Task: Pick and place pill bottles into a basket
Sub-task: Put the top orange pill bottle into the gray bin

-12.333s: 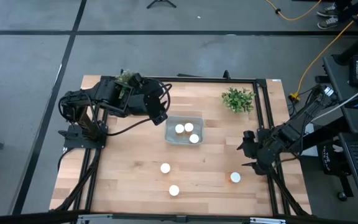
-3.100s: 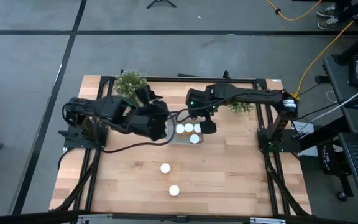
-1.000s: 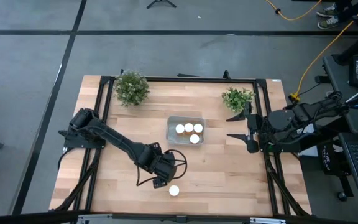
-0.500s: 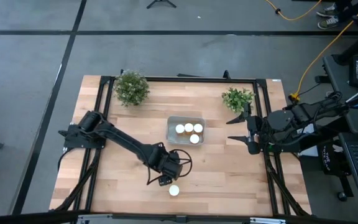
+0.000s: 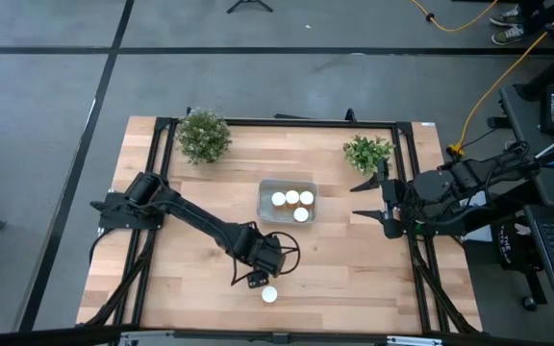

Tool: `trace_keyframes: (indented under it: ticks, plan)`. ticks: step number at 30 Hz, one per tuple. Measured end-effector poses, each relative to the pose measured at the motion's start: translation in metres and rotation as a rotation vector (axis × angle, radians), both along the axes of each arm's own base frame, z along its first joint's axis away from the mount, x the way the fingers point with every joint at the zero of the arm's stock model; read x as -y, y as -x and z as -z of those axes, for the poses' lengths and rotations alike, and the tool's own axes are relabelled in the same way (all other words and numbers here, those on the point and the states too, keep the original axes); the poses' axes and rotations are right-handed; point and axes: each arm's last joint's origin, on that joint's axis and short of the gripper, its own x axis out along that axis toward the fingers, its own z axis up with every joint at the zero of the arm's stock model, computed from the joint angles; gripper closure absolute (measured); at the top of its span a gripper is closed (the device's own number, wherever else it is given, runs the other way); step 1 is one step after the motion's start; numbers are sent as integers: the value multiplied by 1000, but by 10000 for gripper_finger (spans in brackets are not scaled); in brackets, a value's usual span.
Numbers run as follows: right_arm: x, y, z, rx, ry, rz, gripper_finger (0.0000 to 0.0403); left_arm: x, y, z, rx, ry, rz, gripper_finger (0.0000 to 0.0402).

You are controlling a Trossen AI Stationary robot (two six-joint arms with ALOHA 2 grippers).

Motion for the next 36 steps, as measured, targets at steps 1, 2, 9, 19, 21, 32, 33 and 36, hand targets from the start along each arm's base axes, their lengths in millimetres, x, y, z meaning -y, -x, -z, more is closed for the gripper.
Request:
trace_keyframes:
  ticks: [1, 2, 9, 19, 21, 32, 33, 36]
  plan:
    - [0, 0, 0, 0, 1, 0, 135, 0, 0, 0, -1, 0, 0, 29]
    - [0, 0, 0, 0, 2, -1, 135, 0, 0, 1, -4, 3, 1, 29]
    - [0, 0, 0, 0, 3, -1, 135, -2, 7, 14, -55, 22, -18, 30]
    - [0, 0, 0, 0, 3, -1, 135, -2, 5, 13, -30, 28, -16, 34]
    - [0, 0, 0, 0, 3, -1, 135, -2, 5, 13, -30, 28, -16, 43]
    - [0, 0, 0, 0, 3, -1, 135, -7, 3, 13, -29, 26, -29, 154]
    - [0, 0, 0, 0, 3, -1, 135, -7, 2, 13, -29, 26, -30, 167]
    - [0, 0, 0, 0, 3, -1, 135, -9, 2, 13, -29, 26, -34, 201]
